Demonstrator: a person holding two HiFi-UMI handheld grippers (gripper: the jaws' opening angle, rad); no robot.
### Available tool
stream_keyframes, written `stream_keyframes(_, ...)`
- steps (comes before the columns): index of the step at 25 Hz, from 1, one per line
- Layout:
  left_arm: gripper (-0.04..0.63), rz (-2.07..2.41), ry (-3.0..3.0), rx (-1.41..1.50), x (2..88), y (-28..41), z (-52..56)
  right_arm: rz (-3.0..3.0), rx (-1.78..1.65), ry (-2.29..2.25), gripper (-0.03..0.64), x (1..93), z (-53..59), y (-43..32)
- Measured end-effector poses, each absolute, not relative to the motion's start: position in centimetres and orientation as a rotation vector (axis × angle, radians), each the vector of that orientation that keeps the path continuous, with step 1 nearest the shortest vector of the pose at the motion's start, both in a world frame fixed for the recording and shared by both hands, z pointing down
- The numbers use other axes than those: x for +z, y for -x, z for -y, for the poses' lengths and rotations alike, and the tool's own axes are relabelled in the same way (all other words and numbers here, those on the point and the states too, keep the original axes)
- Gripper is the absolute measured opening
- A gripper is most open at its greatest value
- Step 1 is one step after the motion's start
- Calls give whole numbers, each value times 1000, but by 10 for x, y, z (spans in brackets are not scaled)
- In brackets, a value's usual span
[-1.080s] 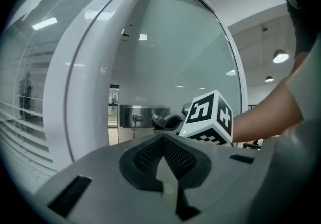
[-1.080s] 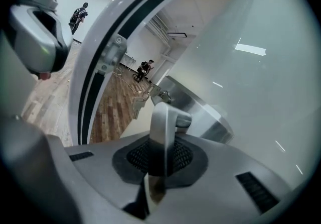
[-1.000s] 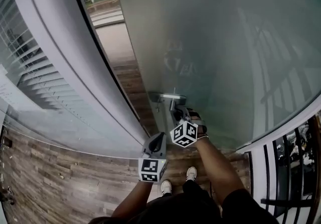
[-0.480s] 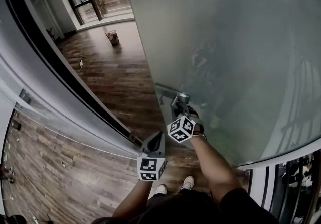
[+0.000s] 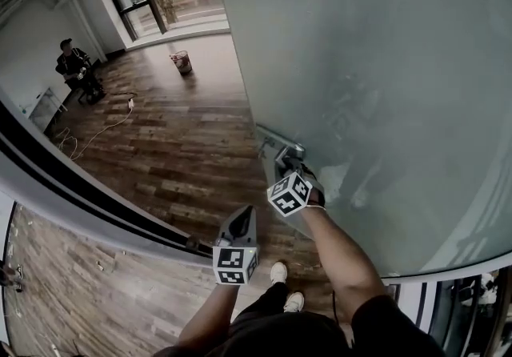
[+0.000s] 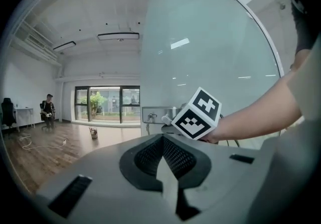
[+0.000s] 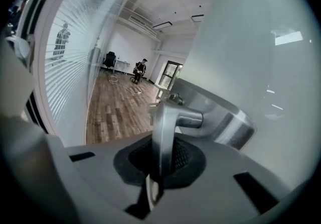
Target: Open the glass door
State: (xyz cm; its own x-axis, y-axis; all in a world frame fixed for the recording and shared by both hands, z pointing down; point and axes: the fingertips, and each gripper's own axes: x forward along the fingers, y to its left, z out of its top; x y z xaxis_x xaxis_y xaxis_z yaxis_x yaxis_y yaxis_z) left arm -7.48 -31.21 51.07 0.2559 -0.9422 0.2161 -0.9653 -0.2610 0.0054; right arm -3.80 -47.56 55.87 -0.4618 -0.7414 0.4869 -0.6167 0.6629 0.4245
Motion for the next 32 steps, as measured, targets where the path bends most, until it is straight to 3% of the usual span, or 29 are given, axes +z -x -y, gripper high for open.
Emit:
stream_keyframes(7,-2,1788,-2386,202,527,79,394,2211,-176,-1078,15,574,540,27)
stream_keyframes(26,-2,1637,-2455,205,540,42,562,2146,45,-1215,15,579,725,-93)
stream_keyframes(32,-2,1643,-2421,223,527,-20,628,2158,149,-1245,15,565,792,-171)
